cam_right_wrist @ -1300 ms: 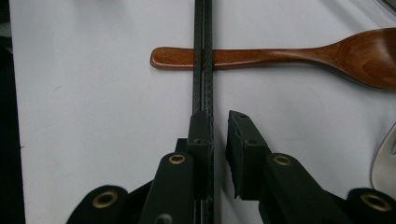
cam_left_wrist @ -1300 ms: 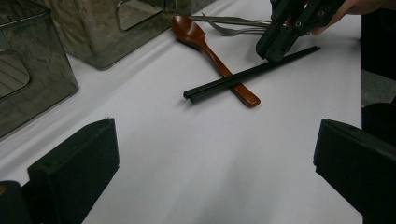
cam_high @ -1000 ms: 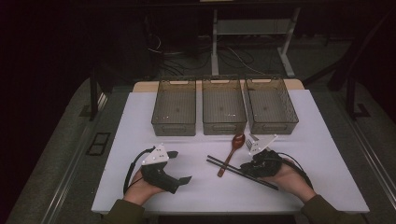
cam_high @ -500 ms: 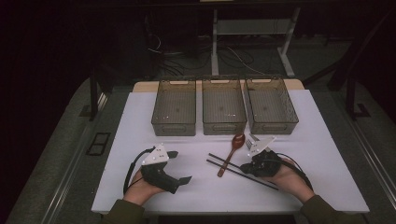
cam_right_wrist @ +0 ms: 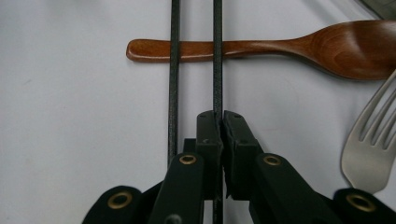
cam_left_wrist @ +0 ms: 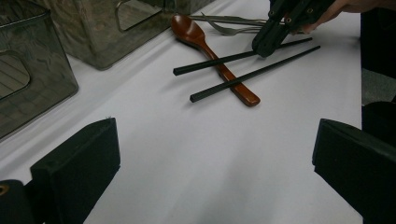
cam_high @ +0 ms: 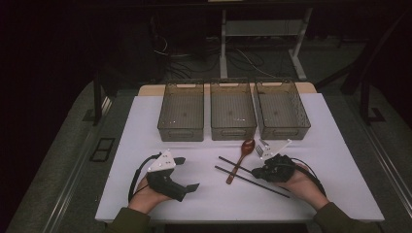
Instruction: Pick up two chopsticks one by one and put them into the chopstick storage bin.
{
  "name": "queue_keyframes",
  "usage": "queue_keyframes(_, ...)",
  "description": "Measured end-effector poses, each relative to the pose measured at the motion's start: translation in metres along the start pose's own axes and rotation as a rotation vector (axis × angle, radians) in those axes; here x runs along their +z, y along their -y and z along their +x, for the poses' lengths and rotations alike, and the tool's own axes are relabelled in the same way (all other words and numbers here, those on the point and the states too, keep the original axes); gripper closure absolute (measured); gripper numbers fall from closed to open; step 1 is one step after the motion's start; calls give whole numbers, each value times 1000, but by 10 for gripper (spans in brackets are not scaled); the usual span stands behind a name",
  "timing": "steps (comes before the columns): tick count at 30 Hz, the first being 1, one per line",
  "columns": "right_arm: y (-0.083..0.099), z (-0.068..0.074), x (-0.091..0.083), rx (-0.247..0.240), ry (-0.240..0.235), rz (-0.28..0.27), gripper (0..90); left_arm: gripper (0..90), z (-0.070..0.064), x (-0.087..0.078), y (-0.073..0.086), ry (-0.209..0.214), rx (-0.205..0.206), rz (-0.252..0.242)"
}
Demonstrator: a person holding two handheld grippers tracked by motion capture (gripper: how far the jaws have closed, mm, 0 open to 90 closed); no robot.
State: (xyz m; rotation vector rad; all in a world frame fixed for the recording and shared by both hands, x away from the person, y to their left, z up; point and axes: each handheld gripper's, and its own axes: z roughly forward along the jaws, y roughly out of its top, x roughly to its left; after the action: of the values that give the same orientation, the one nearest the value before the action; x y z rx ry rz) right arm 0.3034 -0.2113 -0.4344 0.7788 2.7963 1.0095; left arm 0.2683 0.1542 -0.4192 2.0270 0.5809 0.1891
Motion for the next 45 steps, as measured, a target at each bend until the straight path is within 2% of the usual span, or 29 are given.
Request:
queue_keyframes(7,0,-3,-6,16,-6,-28,858,3,0,0,0,-5,5,11)
queue_keyframes(27,-3,-11,-20,54,-17,-79,859,0,4,0,3,-25,5,0)
queue_keyframes(35,-9,-15,-24,78,-40,-104,858,0,7,1,5,-22,16,-5)
queue_keyframes(45,-31,-20,-23,86,-44,-139,859,0,8,1,6,-19,15,-8)
